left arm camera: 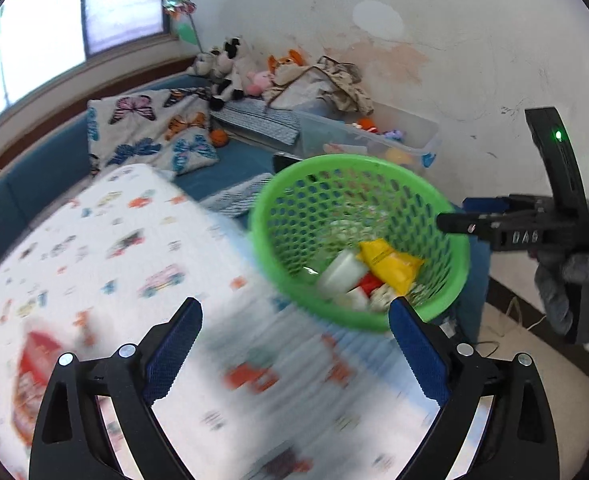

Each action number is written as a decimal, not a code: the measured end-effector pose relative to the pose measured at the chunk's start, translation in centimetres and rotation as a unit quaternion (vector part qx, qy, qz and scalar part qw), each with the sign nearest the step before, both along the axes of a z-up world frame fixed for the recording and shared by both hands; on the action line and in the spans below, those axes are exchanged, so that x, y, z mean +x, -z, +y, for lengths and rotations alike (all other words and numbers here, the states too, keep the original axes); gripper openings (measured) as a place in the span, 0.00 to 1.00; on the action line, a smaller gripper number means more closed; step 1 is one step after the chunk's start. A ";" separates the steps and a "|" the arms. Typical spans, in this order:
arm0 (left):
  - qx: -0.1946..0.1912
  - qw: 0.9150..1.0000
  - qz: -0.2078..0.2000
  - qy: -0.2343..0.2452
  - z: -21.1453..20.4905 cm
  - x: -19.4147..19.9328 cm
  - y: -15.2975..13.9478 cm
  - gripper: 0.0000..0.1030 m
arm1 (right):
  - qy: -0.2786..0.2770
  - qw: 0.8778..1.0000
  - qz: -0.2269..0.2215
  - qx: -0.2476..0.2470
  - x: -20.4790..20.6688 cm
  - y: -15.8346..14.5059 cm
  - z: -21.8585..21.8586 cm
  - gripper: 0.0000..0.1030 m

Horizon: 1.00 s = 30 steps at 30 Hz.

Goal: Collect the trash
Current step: 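Move the left tool to the red Pizza cup and grasp it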

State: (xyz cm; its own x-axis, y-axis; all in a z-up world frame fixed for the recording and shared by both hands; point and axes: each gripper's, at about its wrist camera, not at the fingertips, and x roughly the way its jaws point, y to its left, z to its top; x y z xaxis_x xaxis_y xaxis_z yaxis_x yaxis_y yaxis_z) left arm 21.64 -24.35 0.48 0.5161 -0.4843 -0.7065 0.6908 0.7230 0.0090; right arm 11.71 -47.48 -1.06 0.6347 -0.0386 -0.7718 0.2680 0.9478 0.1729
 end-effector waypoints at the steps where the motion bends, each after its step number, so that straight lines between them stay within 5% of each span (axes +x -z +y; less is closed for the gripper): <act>1: 0.006 1.000 -0.005 -0.006 1.3 -0.1 -0.1 0.89 | -0.004 1.000 -0.001 0.000 0.1 -0.1 0.4 0.82; 14: 0.078 0.991 -0.047 -0.095 14.7 2.7 -0.8 0.90 | -0.066 0.998 0.002 -0.011 2.9 -1.2 6.8 0.84; 19: 0.127 0.988 -0.046 -0.081 16.8 4.3 0.8 0.90 | -0.084 0.996 0.007 -0.017 4.3 -1.3 9.0 0.84; 30: 0.164 0.986 -0.020 -0.028 16.9 7.5 3.6 0.90 | -0.103 0.994 0.022 -0.017 6.6 -0.7 11.2 0.84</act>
State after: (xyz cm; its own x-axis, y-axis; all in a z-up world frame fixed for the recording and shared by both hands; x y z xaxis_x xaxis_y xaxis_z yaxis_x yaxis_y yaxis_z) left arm 29.18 -7.46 -3.09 0.5659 -0.2021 -0.7993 0.6436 0.7142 0.2751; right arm 18.33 -36.28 -0.38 0.5970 0.0618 -0.7998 0.0738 0.9886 0.1315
